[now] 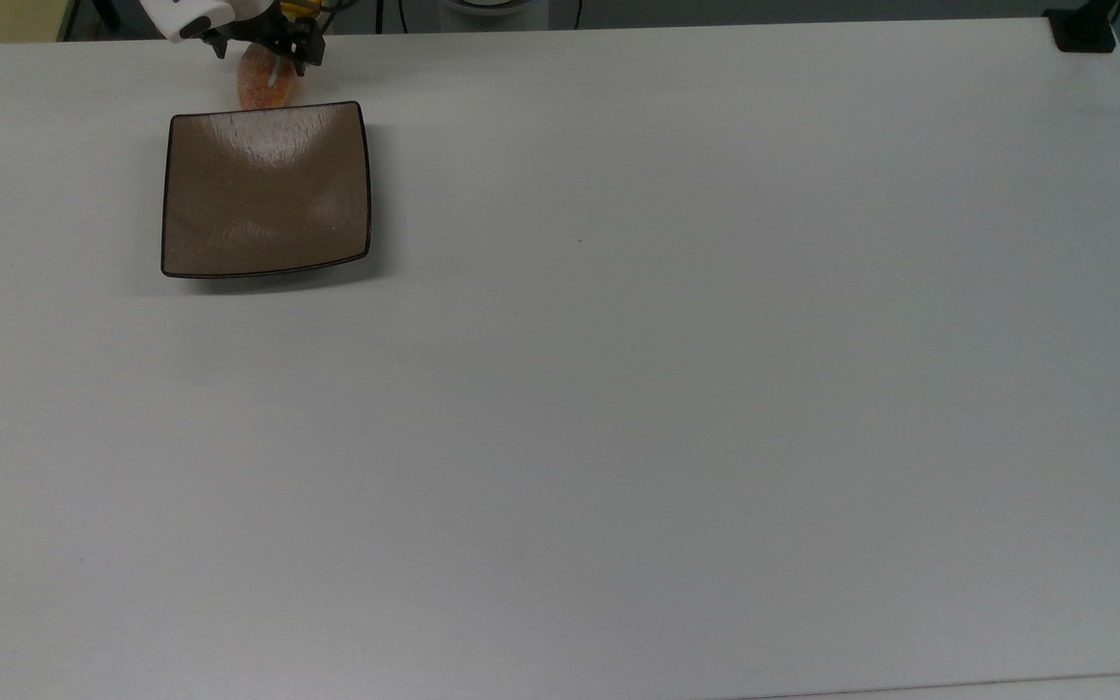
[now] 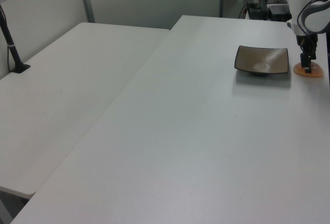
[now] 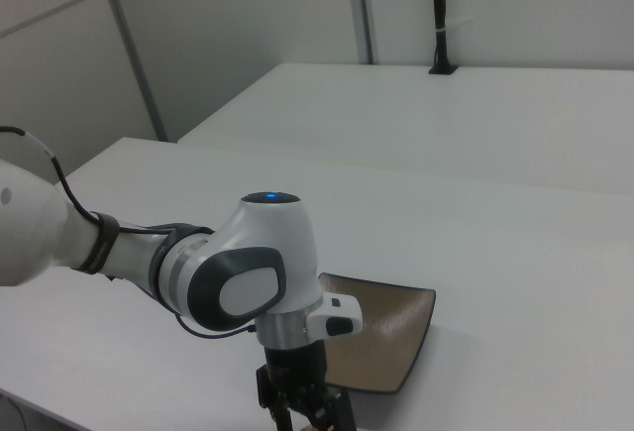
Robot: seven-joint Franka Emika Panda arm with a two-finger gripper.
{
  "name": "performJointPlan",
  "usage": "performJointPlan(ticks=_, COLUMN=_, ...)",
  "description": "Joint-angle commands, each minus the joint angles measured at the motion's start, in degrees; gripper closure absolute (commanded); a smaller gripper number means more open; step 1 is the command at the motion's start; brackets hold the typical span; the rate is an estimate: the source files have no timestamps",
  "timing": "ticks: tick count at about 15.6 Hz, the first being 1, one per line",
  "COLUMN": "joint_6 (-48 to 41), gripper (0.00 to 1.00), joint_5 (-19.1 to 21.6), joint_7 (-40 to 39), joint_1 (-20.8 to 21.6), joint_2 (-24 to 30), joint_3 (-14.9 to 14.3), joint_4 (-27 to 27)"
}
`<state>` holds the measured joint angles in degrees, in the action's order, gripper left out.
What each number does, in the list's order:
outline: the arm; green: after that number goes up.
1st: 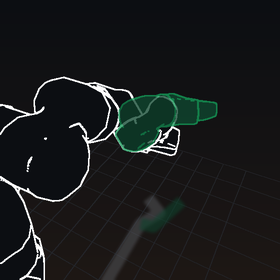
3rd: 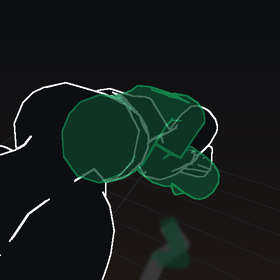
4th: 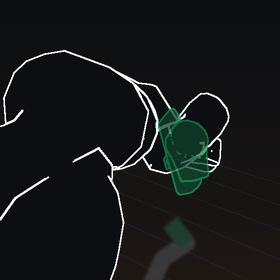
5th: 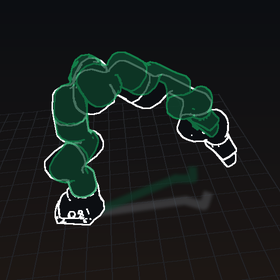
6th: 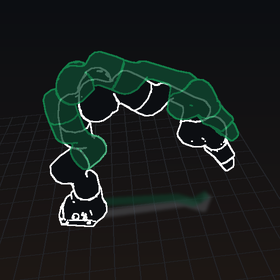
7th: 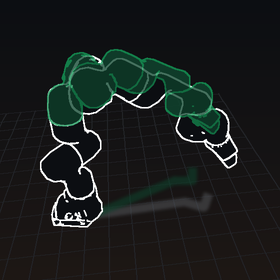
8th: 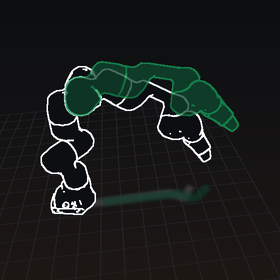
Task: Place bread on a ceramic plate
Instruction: 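Lower the gripper and close it on the orange bread roll, then lift the bread roll and carry it over the brown plate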
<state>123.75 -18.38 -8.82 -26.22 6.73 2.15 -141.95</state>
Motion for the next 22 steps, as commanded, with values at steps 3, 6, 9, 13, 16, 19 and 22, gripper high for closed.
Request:
performJointPlan(ticks=3, joint_6=1.93, gripper=0.82, joint_5=-0.86, joint_7=-1.90, joint_1=-0.23, joint_2=0.12, joint_3=-0.75, joint_4=-0.60)
performJointPlan(ticks=6, joint_6=1.58, gripper=0.91, joint_5=-0.86, joint_7=-2.08, joint_1=-0.06, joint_2=0.30, joint_3=-1.36, joint_4=-0.52)
performJointPlan(ticks=9, joint_6=0.97, gripper=0.93, joint_5=-0.78, joint_7=-2.34, joint_1=-0.06, joint_2=1.26, joint_3=-1.45, joint_4=-0.43)
performJointPlan(ticks=13, joint_6=-2.98, gripper=0.93, joint_5=-0.43, joint_7=-5.67, joint_1=-1.02, joint_2=4.77, joint_3=-1.89, joint_4=0.27)
performJointPlan(ticks=16, joint_6=-7.19, gripper=0.93, joint_5=0.98, joint_7=-6.74, joint_1=-0.24, joint_2=6.01, joint_3=-2.59, joint_4=3.51)
performJointPlan(ticks=19, joint_6=-8.00, gripper=0.93, joint_5=6.75, joint_7=-6.30, joint_1=0.99, joint_2=5.92, joint_3=-2.59, joint_4=7.64)
performJointPlan(ticks=22, joint_6=-7.82, gripper=0.93, joint_5=14.94, joint_7=-5.77, joint_1=1.70, joint_2=5.05, joint_3=-2.59, joint_4=12.48)
